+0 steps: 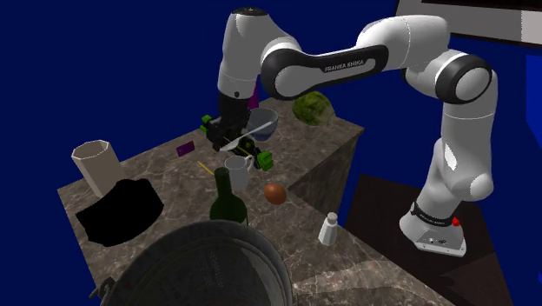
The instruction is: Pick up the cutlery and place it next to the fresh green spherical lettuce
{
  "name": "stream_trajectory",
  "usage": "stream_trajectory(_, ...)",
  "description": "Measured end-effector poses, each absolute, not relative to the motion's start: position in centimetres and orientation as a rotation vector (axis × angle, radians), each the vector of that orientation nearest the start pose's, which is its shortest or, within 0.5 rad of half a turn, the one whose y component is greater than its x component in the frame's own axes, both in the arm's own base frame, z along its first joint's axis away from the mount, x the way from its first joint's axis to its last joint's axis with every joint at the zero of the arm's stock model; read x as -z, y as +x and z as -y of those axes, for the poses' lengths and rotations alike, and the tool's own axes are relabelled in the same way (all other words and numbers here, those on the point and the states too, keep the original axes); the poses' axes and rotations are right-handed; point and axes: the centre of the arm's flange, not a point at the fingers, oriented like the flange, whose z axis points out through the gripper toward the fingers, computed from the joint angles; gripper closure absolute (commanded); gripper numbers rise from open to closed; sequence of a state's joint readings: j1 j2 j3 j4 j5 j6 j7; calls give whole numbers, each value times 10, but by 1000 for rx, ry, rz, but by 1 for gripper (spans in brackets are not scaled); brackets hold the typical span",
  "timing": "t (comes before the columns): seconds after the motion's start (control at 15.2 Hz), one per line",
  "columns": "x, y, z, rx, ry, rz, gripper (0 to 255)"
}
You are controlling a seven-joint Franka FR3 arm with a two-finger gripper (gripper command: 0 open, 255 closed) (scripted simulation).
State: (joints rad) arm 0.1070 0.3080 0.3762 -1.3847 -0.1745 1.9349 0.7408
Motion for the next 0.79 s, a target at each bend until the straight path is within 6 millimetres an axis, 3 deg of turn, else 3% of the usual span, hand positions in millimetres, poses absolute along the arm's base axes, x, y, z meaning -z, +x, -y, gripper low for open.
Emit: stream_trajectory(0.79, -575, 553, -125, 380, -2995, -375, 255)
